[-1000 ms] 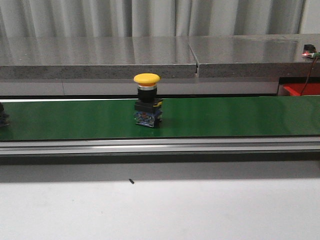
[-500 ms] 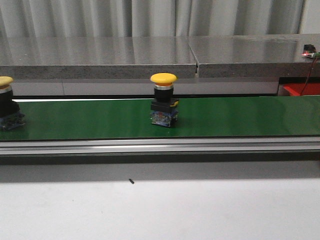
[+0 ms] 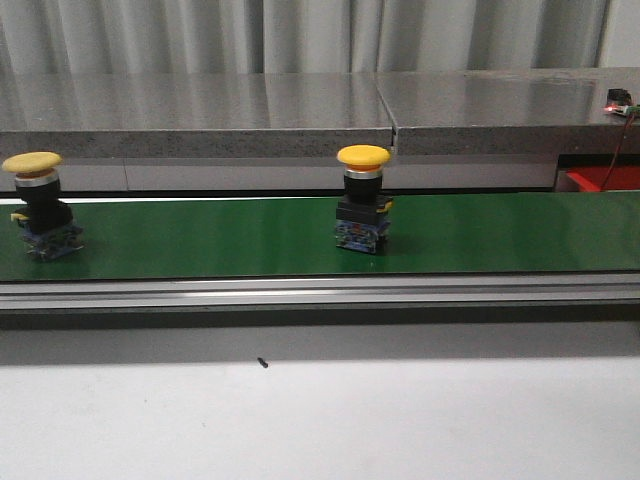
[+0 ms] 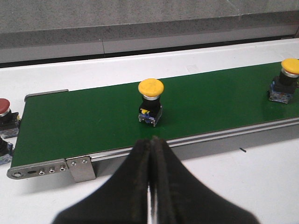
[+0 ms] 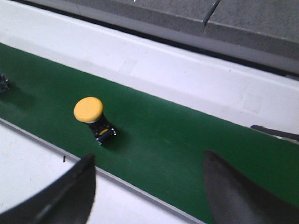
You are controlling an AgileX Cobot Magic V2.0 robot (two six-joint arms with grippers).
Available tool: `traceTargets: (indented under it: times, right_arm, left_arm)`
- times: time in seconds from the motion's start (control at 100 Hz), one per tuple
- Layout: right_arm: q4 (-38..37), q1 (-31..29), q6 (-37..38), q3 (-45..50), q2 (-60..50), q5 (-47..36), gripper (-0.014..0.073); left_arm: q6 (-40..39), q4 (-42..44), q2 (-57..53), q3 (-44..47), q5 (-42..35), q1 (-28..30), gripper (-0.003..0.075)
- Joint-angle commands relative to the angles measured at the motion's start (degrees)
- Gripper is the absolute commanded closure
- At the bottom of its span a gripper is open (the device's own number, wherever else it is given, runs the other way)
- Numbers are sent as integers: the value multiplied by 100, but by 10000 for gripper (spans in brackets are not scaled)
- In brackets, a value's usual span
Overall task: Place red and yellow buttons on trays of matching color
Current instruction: 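Grasp the first yellow button at the belt end with the right gripper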
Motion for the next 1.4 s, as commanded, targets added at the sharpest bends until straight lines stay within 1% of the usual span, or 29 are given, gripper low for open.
traceTargets:
  times: [0.0, 0.35, 0.53, 0.66, 1.0, 1.07, 1.12, 1.14, 1.16, 1.19, 1.25, 1.3, 1.39]
  right_arm:
    - [216, 127, -48, -358, 349, -64, -43]
    - [211, 869, -48, -1318, 2044, 347, -42]
    - [99, 1175, -48, -1616, 2716, 428, -42]
    - [4, 1221, -48, -1756, 3072, 442, -42]
    - [-29, 1223, -262, -1755, 3611, 90, -34]
    - [-38, 1223, -262, -1755, 3627, -33, 27]
    - [-38, 1223, -262, -1755, 3627, -138, 127]
    - [-38, 1223, -262, -1755, 3627, -161, 140]
    - [-38, 1223, -262, -1755, 3627, -192, 191]
    - [-38, 1223, -262, -1755, 3627, -219, 229]
    - [-38, 1223, -262, -1755, 3627, -251, 338]
    - [-32, 1223, -262, -1755, 3627, -261, 393]
    - [-27, 1217, -262, -1755, 3606, -256, 433]
  left_arm:
    - [-7, -139, 64, -150, -363, -37, 741]
    - [-7, -139, 64, -150, -363, -37, 741]
    - [-7, -139, 64, -150, -363, -37, 741]
    - [-7, -139, 64, -150, -363, -37, 741]
    - [-7, -139, 64, -150, -363, -37, 741]
    - [-7, -139, 64, -150, -363, -37, 741]
    - [-7, -139, 64, -150, -363, -37, 741]
    - [-7, -139, 64, -150, -363, -37, 741]
    - [-7, -139, 64, -150, -363, -37, 741]
    - [-7, -139, 64, -150, -363, -37, 741]
    - [-7, -139, 64, -150, -363, -37, 741]
    - [-7, -139, 64, -150, -363, -37, 741]
    - [-7, -139, 64, -150, -363, -37, 741]
